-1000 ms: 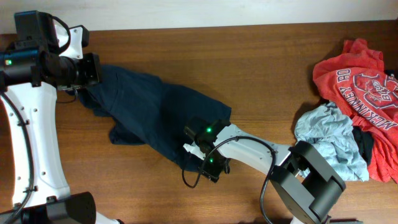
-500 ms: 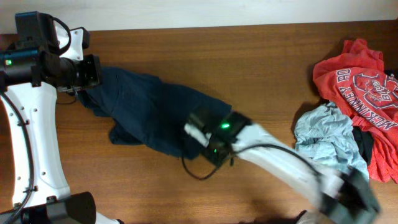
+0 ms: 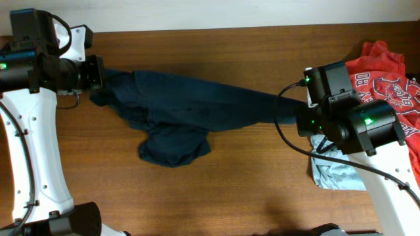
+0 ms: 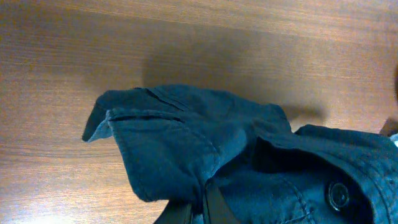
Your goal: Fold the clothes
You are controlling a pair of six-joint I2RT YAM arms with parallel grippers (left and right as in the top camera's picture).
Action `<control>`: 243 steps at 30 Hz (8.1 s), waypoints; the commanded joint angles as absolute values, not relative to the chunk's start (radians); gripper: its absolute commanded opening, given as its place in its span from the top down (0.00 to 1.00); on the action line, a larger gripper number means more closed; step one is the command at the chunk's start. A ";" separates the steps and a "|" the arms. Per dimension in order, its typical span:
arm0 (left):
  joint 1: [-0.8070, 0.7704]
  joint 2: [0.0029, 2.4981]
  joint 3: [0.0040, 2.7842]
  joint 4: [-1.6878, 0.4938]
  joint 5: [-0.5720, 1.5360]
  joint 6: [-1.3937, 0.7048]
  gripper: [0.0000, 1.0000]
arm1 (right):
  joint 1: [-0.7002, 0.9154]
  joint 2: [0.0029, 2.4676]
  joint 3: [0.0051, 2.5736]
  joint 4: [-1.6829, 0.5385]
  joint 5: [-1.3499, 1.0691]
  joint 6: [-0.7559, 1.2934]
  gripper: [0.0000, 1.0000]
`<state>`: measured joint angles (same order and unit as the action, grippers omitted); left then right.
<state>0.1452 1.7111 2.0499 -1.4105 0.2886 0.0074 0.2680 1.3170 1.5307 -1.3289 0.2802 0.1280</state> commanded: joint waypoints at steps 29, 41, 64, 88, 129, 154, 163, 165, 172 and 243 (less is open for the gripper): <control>0.146 1.722 1.910 -1.425 0.270 0.058 0.45 | 0.257 1.336 1.543 -1.263 0.213 0.129 0.96; 0.097 1.722 1.446 -1.219 0.431 0.070 0.59 | 0.257 1.338 1.543 -1.264 0.191 0.129 0.96; -0.267 1.722 0.911 -0.998 0.542 -0.101 0.35 | 0.257 1.338 1.543 -1.263 0.191 0.129 0.96; -0.308 1.841 0.883 -0.800 0.416 -0.171 0.99 | 0.257 1.338 1.543 -1.260 0.191 0.129 0.96; -0.172 1.512 2.459 -1.676 -0.002 -0.074 1.00 | 0.257 1.119 1.830 -1.373 -0.042 0.095 0.96; -0.159 1.625 2.625 -1.682 -0.023 -0.088 1.00 | 0.257 1.337 2.159 -1.537 -0.147 0.147 0.96; -0.041 2.149 2.625 -1.578 0.023 -0.073 0.79 | 0.255 1.799 2.159 -1.428 -0.146 0.100 0.67; -0.022 2.215 2.625 -1.577 0.023 -0.067 0.61 | 0.252 1.883 2.159 -1.415 -0.133 0.080 0.46; 0.031 2.266 2.626 -1.619 0.023 -0.054 0.34 | 0.246 1.969 2.159 -1.409 -0.019 0.079 0.35; -0.041 2.048 2.734 -1.523 0.089 0.228 1.00 | 0.155 1.971 1.838 -1.242 -0.311 -0.071 0.21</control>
<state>-0.0452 2.0533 2.7270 -1.5280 0.0933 0.2249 0.1669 1.9831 1.9469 -1.3266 -0.1162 -0.0074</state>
